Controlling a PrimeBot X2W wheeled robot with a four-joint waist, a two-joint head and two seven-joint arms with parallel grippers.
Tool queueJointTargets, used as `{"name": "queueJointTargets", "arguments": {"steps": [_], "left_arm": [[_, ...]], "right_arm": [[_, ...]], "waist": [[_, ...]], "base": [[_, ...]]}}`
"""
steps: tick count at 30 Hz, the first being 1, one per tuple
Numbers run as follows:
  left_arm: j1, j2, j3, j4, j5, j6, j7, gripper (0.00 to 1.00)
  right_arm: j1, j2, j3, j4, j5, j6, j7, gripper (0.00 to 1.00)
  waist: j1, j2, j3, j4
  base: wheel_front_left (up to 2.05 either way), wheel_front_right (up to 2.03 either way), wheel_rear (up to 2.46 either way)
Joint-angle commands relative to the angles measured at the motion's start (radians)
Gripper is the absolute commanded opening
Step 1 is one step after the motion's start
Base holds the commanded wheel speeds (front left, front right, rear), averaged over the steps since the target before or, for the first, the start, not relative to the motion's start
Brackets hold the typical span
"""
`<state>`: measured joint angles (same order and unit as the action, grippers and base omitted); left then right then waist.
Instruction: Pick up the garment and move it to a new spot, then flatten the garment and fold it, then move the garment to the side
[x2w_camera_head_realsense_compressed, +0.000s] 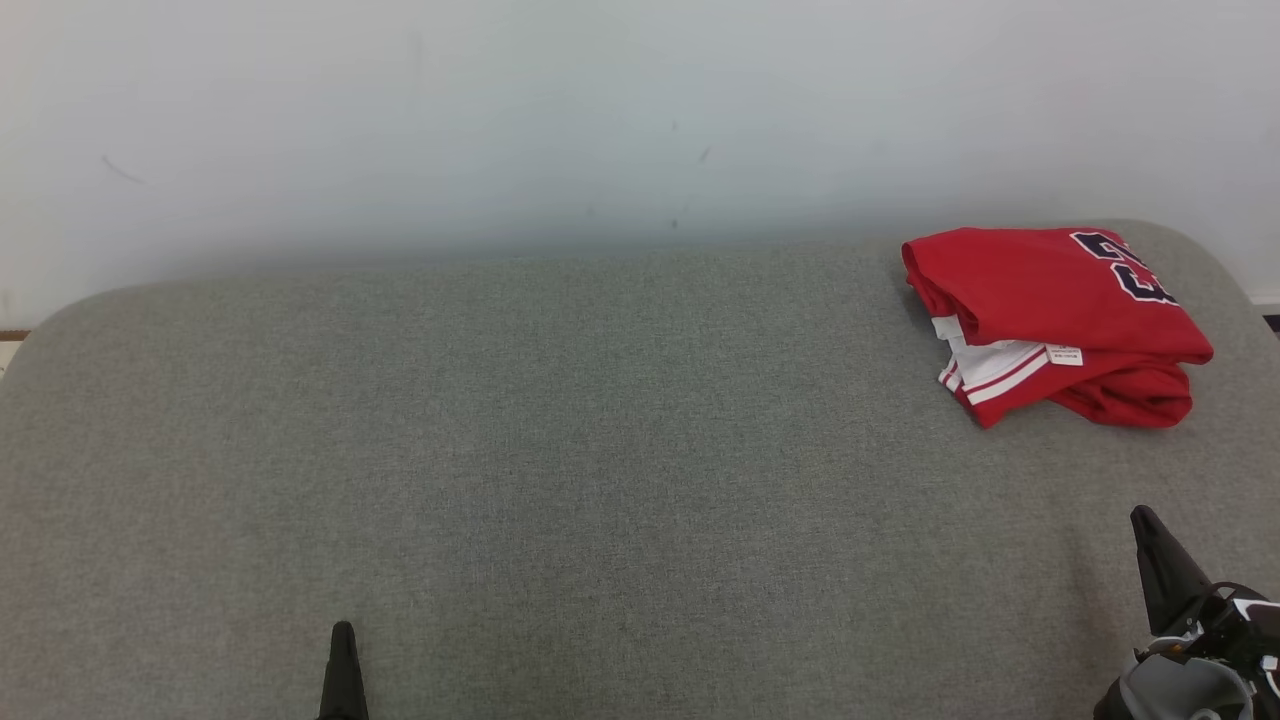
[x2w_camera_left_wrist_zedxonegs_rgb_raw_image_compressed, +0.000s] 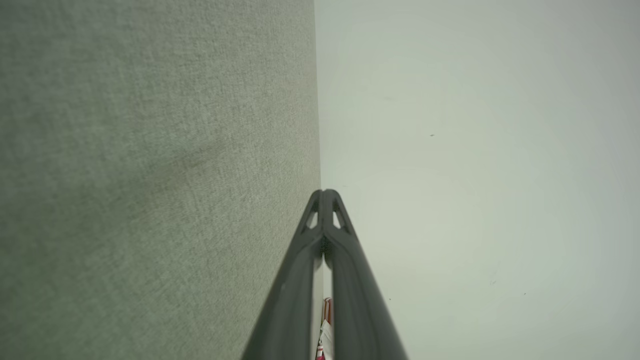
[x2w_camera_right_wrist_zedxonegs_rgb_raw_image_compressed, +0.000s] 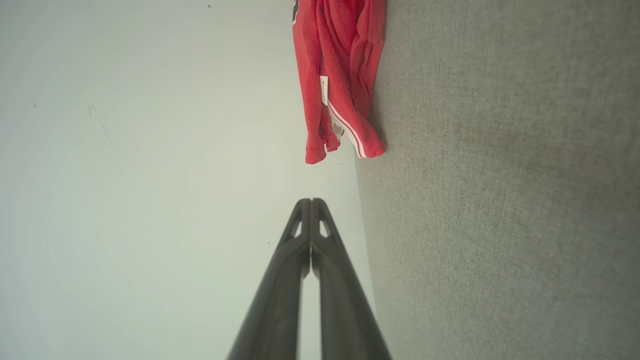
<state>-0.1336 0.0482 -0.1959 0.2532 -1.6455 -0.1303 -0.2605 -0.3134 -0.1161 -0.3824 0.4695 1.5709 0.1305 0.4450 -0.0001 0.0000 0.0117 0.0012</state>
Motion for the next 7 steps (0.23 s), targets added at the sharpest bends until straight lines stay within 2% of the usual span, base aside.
{"name": "queueJointTargets", "arguments": {"steps": [1,7], "left_arm": [[-0.007,0.004,0.001,0.003,-0.006,-0.002,-0.002,0.0],[-0.007,0.004,0.001,0.003,-0.006,-0.002,-0.002,0.0]], "right_arm": [[0.0,-0.001,0.0,0.002,0.004,0.0,0.005,0.0],[-0.001,0.0,-0.001,0.002,0.002,0.0,0.005,0.0]], "waist": [[0.0001,0.0,0.0,0.0],[0.0001,0.0,0.0,0.0]], "base": [[0.0,0.0,0.0],[0.0,0.0,0.0]]}}
